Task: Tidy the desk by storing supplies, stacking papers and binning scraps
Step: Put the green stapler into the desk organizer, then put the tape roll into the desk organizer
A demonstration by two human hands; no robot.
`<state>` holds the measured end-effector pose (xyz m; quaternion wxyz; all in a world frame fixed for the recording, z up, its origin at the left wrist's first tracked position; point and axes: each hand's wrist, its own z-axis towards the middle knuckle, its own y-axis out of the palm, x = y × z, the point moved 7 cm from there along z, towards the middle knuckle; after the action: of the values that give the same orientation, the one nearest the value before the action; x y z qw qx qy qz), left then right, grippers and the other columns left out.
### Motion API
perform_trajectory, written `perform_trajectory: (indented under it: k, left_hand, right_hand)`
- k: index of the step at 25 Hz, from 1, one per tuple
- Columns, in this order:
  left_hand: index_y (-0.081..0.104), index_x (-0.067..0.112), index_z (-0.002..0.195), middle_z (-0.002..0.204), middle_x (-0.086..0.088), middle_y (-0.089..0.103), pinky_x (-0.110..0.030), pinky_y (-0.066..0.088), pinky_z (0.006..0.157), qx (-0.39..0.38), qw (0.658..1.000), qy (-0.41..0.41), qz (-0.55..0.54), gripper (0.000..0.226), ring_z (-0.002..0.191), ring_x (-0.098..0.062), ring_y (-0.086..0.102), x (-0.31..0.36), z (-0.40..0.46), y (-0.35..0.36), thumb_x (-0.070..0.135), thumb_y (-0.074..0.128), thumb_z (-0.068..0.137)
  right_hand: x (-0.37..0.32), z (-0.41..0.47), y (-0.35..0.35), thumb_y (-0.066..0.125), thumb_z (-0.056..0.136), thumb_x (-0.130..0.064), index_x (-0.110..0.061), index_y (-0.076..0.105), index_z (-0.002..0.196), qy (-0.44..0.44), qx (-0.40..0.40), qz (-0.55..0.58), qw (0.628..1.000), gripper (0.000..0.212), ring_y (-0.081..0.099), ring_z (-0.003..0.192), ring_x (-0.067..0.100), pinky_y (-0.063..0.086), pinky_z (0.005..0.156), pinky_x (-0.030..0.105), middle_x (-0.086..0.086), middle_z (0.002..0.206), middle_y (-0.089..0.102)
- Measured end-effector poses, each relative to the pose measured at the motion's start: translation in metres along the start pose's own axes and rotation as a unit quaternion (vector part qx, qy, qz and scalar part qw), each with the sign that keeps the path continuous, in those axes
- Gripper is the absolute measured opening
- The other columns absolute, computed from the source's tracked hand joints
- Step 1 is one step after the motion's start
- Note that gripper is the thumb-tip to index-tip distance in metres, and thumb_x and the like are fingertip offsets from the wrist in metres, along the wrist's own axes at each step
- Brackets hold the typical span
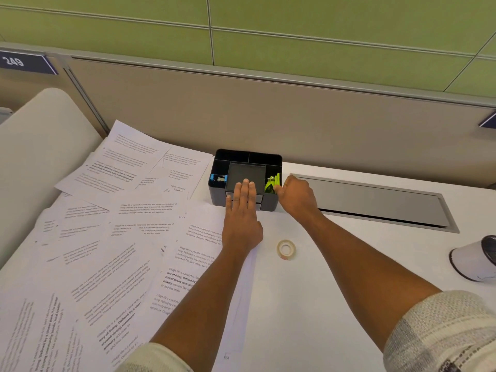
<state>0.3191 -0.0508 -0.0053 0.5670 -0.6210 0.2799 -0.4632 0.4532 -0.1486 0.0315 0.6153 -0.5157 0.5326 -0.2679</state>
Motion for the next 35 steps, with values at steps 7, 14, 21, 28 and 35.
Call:
perform_trajectory:
  k: [7, 14, 21, 28, 35]
  left_hand:
    - [-0.014, 0.016, 0.158, 0.165, -0.004, -0.022, -0.045, -0.006, 0.125, -0.035, 0.999, -0.003, 0.004, 0.093, 0.152, -0.025, -0.023, 0.003, 0.0, -0.008, 0.029, 0.054, 0.096]
    - [0.023, 0.021, 0.156, 0.164, -0.009, 0.023, -0.047, 0.021, 0.121, 0.004, 0.999, 0.032, 0.0, 0.076, 0.151, -0.033, 0.023, 0.018, -0.025, -0.022, 0.019, 0.062, 0.091]
    - [0.056, 0.018, 0.131, 0.124, -0.004, 0.053, -0.035, 0.047, 0.087, -0.033, 0.998, 0.046, -0.013, 0.045, 0.109, -0.024, 0.051, 0.035, -0.074, 0.002, 0.014, 0.061, 0.086]
    - [0.044, 0.02, 0.14, 0.131, -0.002, 0.048, -0.039, 0.036, 0.097, -0.101, 0.993, 0.056, -0.018, 0.055, 0.121, -0.026, 0.045, 0.057, -0.088, 0.027, 0.041, 0.059, 0.091]
    - [0.039, 0.02, 0.144, 0.132, 0.0, 0.05, -0.035, 0.036, 0.096, -0.076, 0.996, 0.034, -0.032, 0.054, 0.12, -0.022, 0.046, 0.056, -0.078, 0.038, 0.04, 0.054, 0.096]
  right_hand:
    - [0.013, -0.023, -0.005, 0.047, 0.099, -0.049, -0.014, 0.054, 0.112, -0.016, 0.021, 0.029, 0.999, 0.038, 0.057, 0.082, 0.019, 0.043, 0.067, 0.031, 0.008, 0.105, 0.065]
    - [0.051, -0.066, 0.009, 0.056, 0.095, -0.045, -0.017, 0.047, 0.133, -0.033, -0.044, 0.06, 0.997, 0.048, 0.057, 0.119, 0.026, 0.048, 0.095, 0.039, 0.005, 0.134, 0.057]
    - [0.092, -0.113, 0.031, 0.076, 0.081, -0.041, -0.017, 0.049, 0.131, -0.106, -0.144, 0.075, 0.981, 0.062, 0.053, 0.116, 0.021, 0.042, 0.095, 0.029, 0.001, 0.128, 0.054]
    - [0.106, -0.14, 0.052, 0.071, 0.081, -0.045, -0.02, 0.045, 0.137, -0.096, -0.114, 0.03, 0.988, 0.067, 0.049, 0.116, 0.021, 0.043, 0.1, 0.034, 0.0, 0.13, 0.048]
    - [0.095, -0.13, 0.056, 0.062, 0.089, -0.04, -0.022, 0.045, 0.136, -0.107, -0.098, 0.026, 0.989, 0.053, 0.056, 0.112, 0.022, 0.049, 0.088, 0.033, -0.002, 0.127, 0.051]
